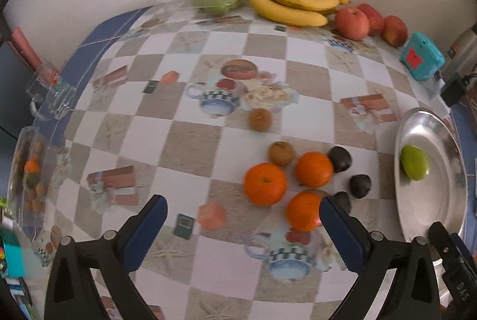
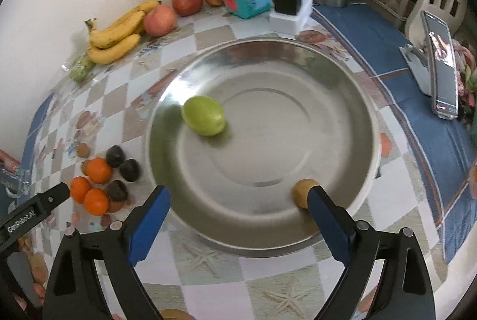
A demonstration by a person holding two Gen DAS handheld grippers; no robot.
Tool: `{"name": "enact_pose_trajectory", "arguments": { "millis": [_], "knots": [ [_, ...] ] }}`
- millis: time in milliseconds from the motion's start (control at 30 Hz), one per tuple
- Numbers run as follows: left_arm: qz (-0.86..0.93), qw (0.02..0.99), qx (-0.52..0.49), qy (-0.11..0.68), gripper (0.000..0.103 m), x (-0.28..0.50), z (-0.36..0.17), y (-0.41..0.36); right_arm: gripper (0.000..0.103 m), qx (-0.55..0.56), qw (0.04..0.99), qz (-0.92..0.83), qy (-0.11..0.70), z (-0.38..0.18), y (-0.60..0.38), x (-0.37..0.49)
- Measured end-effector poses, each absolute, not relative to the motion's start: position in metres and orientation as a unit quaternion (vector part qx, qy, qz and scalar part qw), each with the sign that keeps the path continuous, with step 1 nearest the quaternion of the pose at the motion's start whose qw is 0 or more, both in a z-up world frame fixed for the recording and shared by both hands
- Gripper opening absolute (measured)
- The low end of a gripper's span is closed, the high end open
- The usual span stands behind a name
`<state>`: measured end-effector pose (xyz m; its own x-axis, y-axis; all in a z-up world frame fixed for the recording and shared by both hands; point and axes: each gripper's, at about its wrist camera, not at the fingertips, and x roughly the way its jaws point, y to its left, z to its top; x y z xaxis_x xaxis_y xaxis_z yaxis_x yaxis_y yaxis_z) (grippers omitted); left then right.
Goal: Organize fruits
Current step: 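Move both open tools back toward the fruit cluster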
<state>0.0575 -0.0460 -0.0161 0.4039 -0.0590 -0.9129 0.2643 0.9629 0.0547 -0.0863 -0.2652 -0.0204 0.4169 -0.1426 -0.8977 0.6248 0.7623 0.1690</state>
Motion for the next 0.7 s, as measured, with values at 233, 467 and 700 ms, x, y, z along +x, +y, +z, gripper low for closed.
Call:
{"name": "enact_pose_trajectory", "arguments": {
  "millis": [233,467,700],
  "knots": [
    [-0.083,0.840,0.070,0.532,0.103,0.068,-0.009,-0.023,0.093,0.260,0.813,-0.192,0.485,-0.015,-0.238,-0.066],
    [-0.049,0.840,0.040,0.539,0.103,0.082,-0.011,0.000,0.093,0.226,0.821,-0.148,0.503,-0.012,-0.203,-0.025],
    [-0.027,0.833,0.011,0.552,0.103,0.096,-0.019,0.011,0.093,0.189,0.822,-0.125,0.522,-0.015,-0.185,0.006]
  ]
}}
